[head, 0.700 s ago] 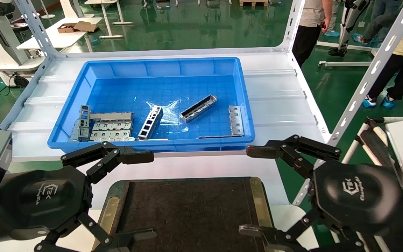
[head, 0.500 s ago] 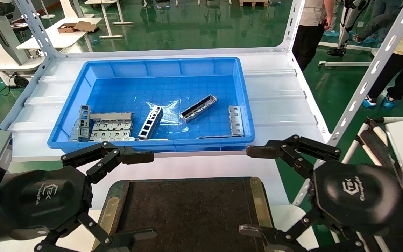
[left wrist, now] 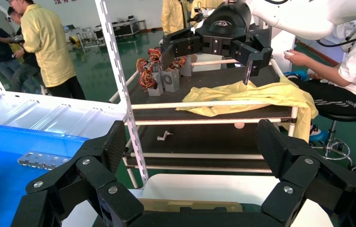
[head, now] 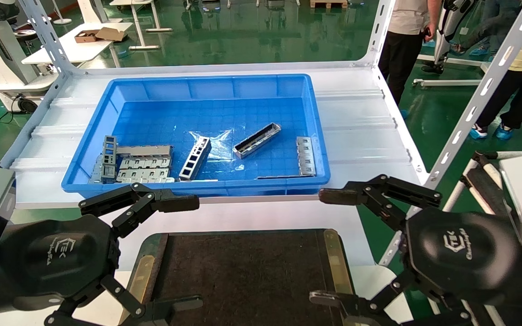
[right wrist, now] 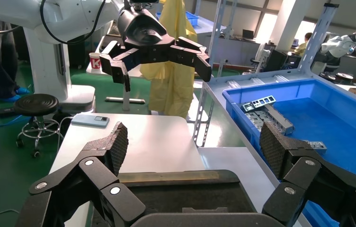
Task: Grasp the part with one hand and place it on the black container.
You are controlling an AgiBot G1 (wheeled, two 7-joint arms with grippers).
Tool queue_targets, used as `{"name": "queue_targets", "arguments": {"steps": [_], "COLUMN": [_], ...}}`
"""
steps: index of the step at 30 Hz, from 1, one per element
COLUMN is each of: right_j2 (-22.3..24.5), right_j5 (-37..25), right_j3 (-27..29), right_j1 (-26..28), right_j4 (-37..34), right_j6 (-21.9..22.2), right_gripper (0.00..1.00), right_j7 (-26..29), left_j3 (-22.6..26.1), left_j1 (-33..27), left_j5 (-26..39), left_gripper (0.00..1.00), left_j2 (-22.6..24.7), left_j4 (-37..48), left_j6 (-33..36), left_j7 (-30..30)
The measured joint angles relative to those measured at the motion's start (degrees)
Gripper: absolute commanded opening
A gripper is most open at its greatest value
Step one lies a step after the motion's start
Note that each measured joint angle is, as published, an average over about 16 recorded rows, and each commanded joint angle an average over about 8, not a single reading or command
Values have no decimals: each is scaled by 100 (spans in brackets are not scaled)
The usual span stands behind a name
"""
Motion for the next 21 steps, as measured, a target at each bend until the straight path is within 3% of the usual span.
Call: {"name": "queue_targets", "arguments": {"steps": [12,21], "right_j2": [0,0], "right_j5": [0,1], "right_j3": [-1,-3], "right_j1": [1,3], "right_j4": [-2,-4], "right_j6": [-1,-2], "right_gripper": [100,100], "right_j7": [-1,-2], "left_j3": [25,163], "left_j1": [-62,-215], "left_j5": [85,510], "left_gripper": [100,100], "left_j2": [55,239], "left_j4": [-6,7], "left_j6": [-105,-438], "left_j7": [-9,16]}}
